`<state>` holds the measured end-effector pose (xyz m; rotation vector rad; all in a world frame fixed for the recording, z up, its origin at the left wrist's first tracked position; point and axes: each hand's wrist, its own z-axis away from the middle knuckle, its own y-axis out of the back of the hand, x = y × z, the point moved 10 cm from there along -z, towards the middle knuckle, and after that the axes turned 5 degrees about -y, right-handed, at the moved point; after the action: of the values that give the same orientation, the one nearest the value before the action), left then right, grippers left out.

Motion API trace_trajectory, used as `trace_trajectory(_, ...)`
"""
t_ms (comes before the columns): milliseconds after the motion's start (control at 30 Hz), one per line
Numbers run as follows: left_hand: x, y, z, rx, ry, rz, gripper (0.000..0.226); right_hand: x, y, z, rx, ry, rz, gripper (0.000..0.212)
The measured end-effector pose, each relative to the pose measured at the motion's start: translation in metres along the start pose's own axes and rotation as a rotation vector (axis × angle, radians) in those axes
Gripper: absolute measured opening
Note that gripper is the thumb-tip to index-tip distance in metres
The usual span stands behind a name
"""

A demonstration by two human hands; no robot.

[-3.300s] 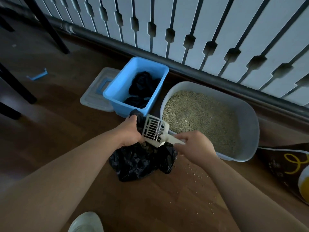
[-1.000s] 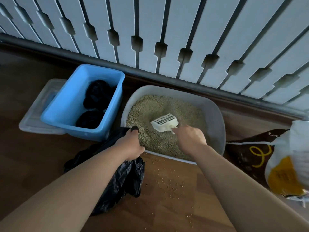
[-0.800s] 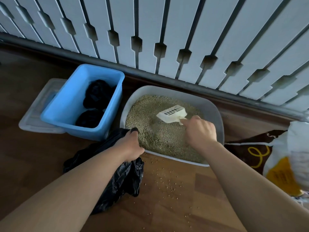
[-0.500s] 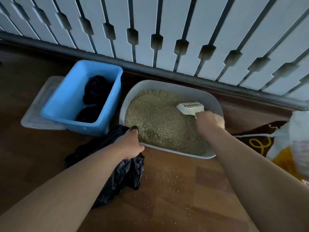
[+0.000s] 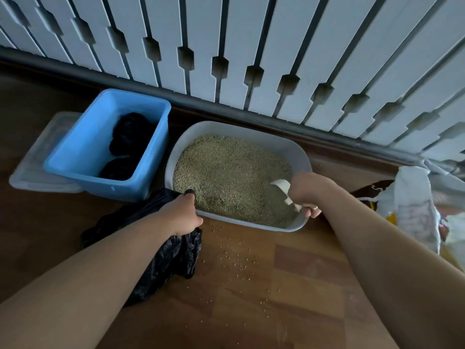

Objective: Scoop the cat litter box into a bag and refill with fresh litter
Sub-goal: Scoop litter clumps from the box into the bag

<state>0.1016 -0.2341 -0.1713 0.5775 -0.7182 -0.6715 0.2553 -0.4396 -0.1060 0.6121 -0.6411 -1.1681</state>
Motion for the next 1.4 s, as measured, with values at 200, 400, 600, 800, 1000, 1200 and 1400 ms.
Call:
trace_trajectory(200,0.001,0.0,0.003,-0.001,0.011,-0.007,0.058,0.013,-0.013,0.007,-0.329,-0.056,-0.559,0.025)
trace_trajectory(400,0.001,0.004,0.002,0.004,0.0,-0.012,0.061,0.047,-0.037,-0.015,-0.337,-0.167,-0.91,0.021)
trace_trajectory(600,-0.001,0.002,-0.006,-0.027,0.007,-0.033,0.065,0.022,-0.073,-0.024,-0.393,-0.157,-1.303,0.019)
trace_trajectory(800,-0.011,-0.002,-0.013,-0.037,0.031,-0.073,0.036,-0.041,-0.108,-0.041,-0.402,-0.111,-1.586,0.024)
trace_trajectory(1000,-0.014,-0.002,-0.016,-0.026,-0.01,-0.072,0.036,-0.077,-0.091,-0.054,-0.288,-0.133,-1.448,0.023)
trace_trajectory(1200,-0.014,0.0,-0.015,-0.003,-0.009,-0.026,0.036,-0.068,-0.085,-0.056,-0.01,-0.039,-1.542,0.023)
trace_trajectory(1400,-0.014,0.004,-0.017,0.026,0.005,0.027,0.034,-0.046,-0.071,-0.045,0.051,0.046,-1.542,0.019)
